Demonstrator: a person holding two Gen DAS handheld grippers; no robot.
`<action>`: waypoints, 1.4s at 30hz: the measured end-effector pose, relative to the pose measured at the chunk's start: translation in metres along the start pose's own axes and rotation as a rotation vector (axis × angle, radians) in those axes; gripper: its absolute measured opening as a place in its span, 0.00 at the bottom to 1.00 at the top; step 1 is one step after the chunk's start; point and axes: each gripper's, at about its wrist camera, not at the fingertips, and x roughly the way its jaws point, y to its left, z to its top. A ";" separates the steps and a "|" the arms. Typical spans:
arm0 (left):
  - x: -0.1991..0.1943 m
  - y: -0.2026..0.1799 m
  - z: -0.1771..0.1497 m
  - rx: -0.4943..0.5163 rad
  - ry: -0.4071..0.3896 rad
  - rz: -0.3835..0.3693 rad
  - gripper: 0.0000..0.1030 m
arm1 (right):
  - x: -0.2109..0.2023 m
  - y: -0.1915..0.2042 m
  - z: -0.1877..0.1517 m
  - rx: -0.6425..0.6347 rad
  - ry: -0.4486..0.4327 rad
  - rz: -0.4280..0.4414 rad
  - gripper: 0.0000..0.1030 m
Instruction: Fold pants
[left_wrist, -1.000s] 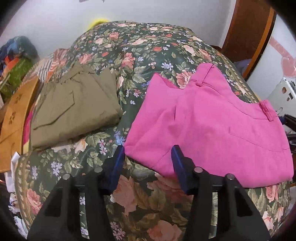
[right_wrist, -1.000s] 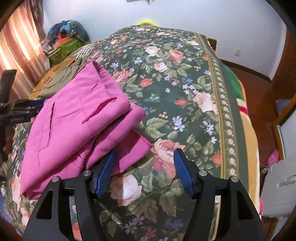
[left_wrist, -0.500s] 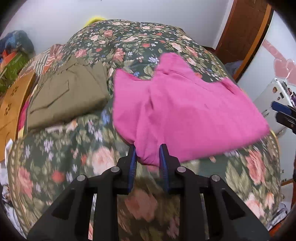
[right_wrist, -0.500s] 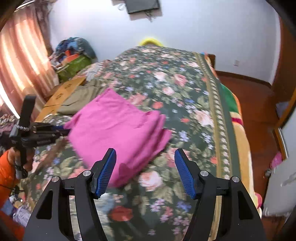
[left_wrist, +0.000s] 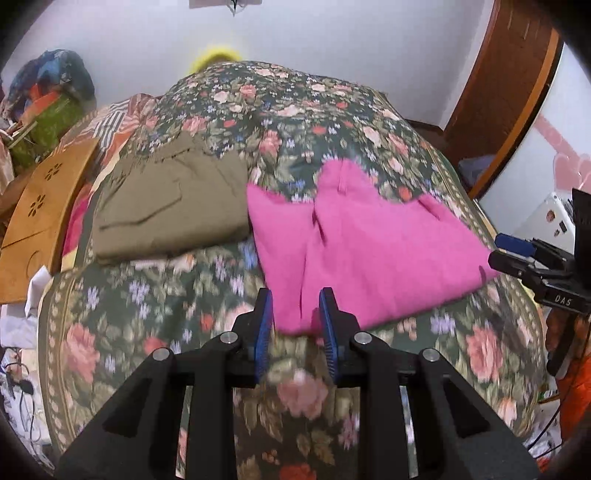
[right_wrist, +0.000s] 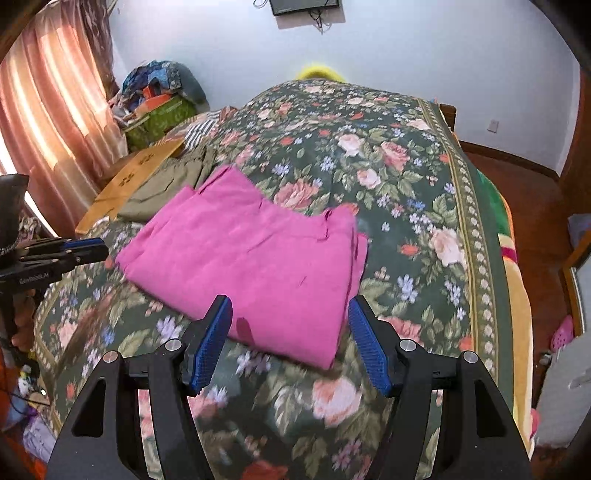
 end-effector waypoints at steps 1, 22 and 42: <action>0.007 -0.001 0.007 -0.001 0.007 -0.014 0.25 | 0.001 -0.002 0.002 0.002 -0.003 -0.003 0.60; 0.077 0.023 0.011 -0.072 0.076 -0.050 0.25 | 0.076 -0.039 0.032 0.006 0.059 0.064 0.14; 0.076 0.033 0.000 -0.059 0.053 -0.040 0.30 | 0.058 0.006 0.090 -0.138 0.046 0.104 0.37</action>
